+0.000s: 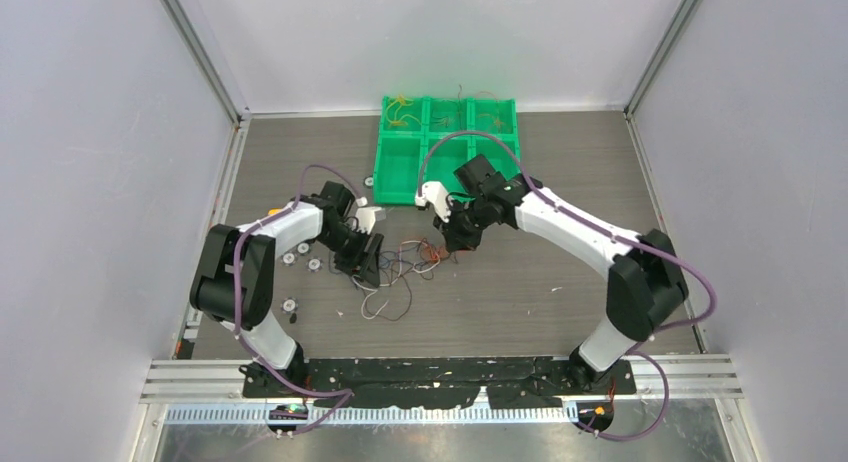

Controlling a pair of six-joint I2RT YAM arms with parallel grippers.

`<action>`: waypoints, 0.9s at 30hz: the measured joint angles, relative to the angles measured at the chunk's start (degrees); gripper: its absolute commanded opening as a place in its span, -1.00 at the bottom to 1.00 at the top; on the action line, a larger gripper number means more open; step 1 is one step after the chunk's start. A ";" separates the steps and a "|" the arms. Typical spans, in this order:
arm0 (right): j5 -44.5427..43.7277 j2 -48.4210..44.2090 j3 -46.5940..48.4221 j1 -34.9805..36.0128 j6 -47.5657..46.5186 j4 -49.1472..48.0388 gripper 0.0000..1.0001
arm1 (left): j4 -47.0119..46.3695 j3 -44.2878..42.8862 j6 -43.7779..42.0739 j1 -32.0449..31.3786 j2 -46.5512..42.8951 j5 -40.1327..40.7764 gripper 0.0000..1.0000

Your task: Untangle the cables

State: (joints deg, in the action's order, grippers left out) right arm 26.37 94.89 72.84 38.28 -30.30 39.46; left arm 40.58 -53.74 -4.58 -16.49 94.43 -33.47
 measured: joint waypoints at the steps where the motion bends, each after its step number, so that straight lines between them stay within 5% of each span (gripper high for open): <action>1: -0.59 -1.97 0.00 -0.28 -0.50 0.66 -0.89 | 0.98 -0.59 -0.35 0.00 0.90 0.79 -0.27; 6: -3.41 -9.99 0.13 -2.27 -2.49 3.65 -0.89 | 3.76 -3.13 -1.64 0.00 2.62 3.65 -0.99; 27: -11.21 -22.21 34.82 -36.72 -8.72 7.17 -0.89 | 8.20 -5.38 -5.42 0.79 3.32 12.48 -1.00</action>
State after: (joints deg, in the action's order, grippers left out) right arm 15.16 72.69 107.66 1.56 -39.03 46.63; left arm 48.77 -59.11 -10.00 -15.70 97.76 -20.99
